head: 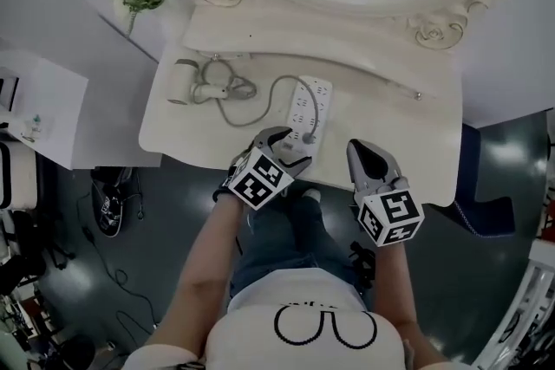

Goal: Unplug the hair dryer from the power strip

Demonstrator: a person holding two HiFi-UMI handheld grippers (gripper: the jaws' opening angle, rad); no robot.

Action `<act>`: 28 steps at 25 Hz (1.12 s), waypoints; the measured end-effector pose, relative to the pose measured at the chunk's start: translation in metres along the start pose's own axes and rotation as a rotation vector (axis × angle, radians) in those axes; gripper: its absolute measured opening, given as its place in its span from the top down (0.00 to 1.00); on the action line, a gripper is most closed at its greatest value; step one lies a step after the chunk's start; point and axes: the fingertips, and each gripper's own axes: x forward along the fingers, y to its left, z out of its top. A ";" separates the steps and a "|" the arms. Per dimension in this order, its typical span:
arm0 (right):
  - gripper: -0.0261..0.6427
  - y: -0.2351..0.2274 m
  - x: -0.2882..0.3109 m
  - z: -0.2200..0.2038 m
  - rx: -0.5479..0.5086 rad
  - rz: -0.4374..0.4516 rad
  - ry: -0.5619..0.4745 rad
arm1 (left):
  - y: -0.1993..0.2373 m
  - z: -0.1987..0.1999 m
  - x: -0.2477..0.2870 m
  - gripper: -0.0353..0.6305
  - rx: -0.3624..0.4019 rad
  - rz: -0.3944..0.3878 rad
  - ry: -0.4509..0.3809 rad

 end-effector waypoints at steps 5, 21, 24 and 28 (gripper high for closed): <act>0.96 0.006 0.009 0.001 0.017 -0.049 0.015 | -0.002 -0.005 0.011 0.37 0.027 -0.095 0.058; 0.74 0.041 0.072 -0.031 0.070 0.046 0.151 | -0.001 -0.014 0.016 0.37 0.148 -0.138 0.046; 0.73 0.045 0.085 -0.038 0.082 0.049 0.164 | -0.002 -0.015 0.015 0.37 0.149 -0.141 0.041; 0.93 0.038 0.090 -0.039 0.111 0.021 0.164 | -0.001 -0.015 0.015 0.37 0.142 -0.145 0.046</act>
